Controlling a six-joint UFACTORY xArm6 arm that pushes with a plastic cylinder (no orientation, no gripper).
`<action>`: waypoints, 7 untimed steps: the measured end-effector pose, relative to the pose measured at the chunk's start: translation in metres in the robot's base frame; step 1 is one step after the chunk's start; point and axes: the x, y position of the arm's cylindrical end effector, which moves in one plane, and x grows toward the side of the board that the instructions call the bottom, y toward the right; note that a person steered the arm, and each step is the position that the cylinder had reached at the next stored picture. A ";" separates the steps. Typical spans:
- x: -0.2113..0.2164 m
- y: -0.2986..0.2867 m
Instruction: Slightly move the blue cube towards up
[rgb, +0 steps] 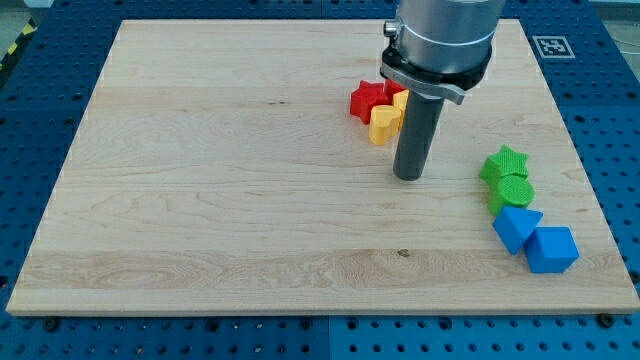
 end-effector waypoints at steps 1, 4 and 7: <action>0.010 0.004; 0.142 0.071; 0.118 0.119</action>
